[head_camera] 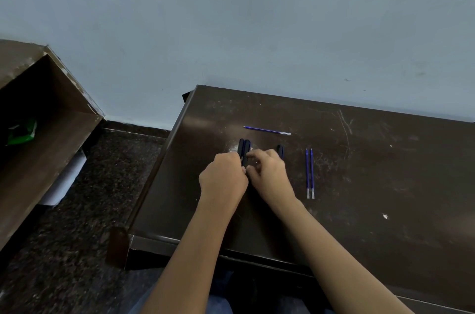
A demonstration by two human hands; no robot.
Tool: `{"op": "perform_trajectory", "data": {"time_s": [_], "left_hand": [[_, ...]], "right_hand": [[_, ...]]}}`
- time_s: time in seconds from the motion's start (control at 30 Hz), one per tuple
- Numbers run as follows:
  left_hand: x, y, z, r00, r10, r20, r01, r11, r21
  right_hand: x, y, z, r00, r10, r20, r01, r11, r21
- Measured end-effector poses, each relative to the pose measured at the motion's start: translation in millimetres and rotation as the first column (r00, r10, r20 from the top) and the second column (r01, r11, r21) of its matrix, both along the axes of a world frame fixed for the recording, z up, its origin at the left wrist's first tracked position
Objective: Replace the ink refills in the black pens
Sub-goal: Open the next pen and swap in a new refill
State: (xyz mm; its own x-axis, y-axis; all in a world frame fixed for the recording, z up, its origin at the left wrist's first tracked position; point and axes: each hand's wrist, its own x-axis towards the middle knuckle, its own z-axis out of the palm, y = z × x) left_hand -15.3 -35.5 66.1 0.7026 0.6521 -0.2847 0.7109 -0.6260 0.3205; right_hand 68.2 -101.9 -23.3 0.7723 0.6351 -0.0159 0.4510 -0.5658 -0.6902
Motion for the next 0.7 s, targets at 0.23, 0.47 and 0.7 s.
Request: {"op": "perform_trajectory", "data": {"time_s": [0.23,0.47,0.7], "left_hand": [[-1.7,2.7,-0.8,0.999,0.025,0.024,-0.024,1.0,-0.017],[-0.8,2.4,1.1,0.999,0.035,0.009,-0.035,0.999,-0.034],[0.8,2.7,1.7,0.999,0.03,-0.017,-0.031,0.999,-0.045]], "right_hand": [[-9.6,0.7,-10.1,0.994,0.112,-0.01,-0.113,0.987,-0.117],[-12.4,0.4,-9.1,0.997,0.08,0.02,-0.073,0.973,-0.218],[-11.7,-2.9,6.9,0.989,-0.061,-0.138,0.03,0.976,-0.217]]}}
